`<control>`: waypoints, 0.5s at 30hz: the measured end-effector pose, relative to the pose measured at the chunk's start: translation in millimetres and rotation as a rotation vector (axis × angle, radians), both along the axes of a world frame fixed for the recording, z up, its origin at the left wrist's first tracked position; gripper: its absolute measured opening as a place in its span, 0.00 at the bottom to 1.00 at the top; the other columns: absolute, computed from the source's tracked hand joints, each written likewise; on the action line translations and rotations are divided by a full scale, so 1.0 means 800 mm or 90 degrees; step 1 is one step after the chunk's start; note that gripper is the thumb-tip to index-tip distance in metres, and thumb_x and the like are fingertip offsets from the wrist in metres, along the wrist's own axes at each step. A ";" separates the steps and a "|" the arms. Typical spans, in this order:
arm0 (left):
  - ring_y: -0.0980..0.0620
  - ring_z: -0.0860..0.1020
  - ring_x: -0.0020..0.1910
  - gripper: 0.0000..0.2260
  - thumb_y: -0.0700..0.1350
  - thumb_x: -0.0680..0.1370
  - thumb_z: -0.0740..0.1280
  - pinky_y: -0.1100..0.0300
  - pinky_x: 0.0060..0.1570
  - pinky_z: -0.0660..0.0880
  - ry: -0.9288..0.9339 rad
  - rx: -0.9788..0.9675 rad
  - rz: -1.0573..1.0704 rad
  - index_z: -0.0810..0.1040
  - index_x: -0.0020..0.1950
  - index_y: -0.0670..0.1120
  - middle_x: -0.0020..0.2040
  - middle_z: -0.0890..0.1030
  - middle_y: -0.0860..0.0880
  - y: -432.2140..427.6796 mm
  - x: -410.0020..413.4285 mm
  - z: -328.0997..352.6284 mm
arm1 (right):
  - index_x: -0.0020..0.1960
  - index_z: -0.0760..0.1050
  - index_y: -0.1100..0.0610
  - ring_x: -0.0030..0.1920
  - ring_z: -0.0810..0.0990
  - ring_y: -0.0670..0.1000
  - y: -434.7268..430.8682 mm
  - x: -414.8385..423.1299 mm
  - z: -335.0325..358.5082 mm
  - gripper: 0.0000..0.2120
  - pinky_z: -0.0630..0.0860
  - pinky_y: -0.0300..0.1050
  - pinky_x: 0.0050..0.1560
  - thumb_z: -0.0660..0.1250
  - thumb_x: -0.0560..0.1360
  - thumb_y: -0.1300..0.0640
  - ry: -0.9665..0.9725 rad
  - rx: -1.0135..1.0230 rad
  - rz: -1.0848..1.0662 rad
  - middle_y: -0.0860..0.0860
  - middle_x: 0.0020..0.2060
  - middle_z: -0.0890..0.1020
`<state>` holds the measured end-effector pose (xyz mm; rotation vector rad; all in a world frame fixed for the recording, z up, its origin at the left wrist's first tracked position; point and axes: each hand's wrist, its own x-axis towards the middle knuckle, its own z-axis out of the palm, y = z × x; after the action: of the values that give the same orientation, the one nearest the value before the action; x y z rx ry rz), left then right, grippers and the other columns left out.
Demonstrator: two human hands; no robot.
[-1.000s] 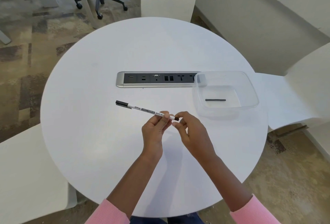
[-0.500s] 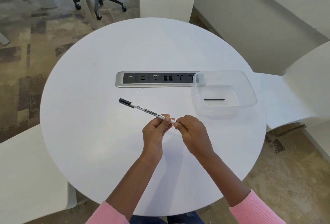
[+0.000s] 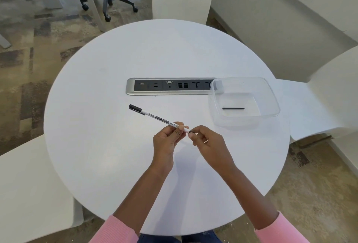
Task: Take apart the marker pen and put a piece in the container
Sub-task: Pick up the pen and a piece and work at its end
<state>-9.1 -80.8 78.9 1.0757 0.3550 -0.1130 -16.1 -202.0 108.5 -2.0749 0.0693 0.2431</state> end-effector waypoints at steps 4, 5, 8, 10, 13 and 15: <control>0.60 0.81 0.37 0.14 0.37 0.74 0.65 0.70 0.41 0.77 0.006 -0.004 -0.001 0.83 0.30 0.47 0.32 0.82 0.56 0.004 -0.001 -0.001 | 0.48 0.75 0.57 0.34 0.71 0.45 0.002 -0.006 -0.003 0.04 0.66 0.29 0.38 0.65 0.74 0.58 -0.161 -0.151 0.057 0.53 0.32 0.77; 0.60 0.81 0.37 0.14 0.37 0.74 0.65 0.70 0.41 0.77 0.007 -0.009 0.001 0.83 0.31 0.47 0.32 0.82 0.56 0.003 -0.001 -0.002 | 0.49 0.75 0.59 0.36 0.72 0.49 0.003 -0.006 -0.003 0.05 0.66 0.32 0.39 0.65 0.74 0.58 -0.186 -0.182 0.069 0.55 0.33 0.77; 0.59 0.80 0.36 0.08 0.36 0.75 0.65 0.70 0.42 0.77 0.007 -0.025 0.002 0.81 0.37 0.41 0.31 0.82 0.56 0.003 -0.003 -0.003 | 0.47 0.75 0.62 0.39 0.72 0.55 0.004 -0.005 -0.004 0.06 0.68 0.43 0.39 0.62 0.76 0.59 -0.232 -0.249 0.097 0.58 0.36 0.77; 0.60 0.80 0.36 0.05 0.36 0.75 0.64 0.70 0.42 0.77 0.005 -0.032 -0.002 0.79 0.40 0.39 0.31 0.82 0.57 0.003 -0.004 -0.005 | 0.47 0.75 0.63 0.38 0.70 0.54 0.006 -0.004 -0.004 0.07 0.67 0.45 0.38 0.61 0.76 0.60 -0.234 -0.263 0.113 0.58 0.36 0.76; 0.60 0.80 0.36 0.05 0.36 0.75 0.64 0.69 0.43 0.78 0.008 -0.035 -0.007 0.78 0.41 0.38 0.31 0.81 0.57 0.002 -0.005 -0.006 | 0.44 0.74 0.64 0.37 0.67 0.52 0.007 -0.002 -0.002 0.08 0.63 0.44 0.37 0.59 0.77 0.61 -0.205 -0.252 0.122 0.59 0.34 0.74; 0.59 0.81 0.36 0.04 0.36 0.74 0.65 0.69 0.43 0.78 0.013 -0.033 -0.009 0.79 0.41 0.38 0.31 0.81 0.56 0.001 -0.004 -0.005 | 0.41 0.73 0.63 0.36 0.67 0.52 0.007 -0.003 -0.002 0.08 0.62 0.43 0.36 0.59 0.76 0.61 -0.158 -0.196 0.103 0.56 0.32 0.72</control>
<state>-12.7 -79.7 74.9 1.0269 0.3608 -0.1456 -18.4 -196.4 107.1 -2.4055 -0.2249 0.0732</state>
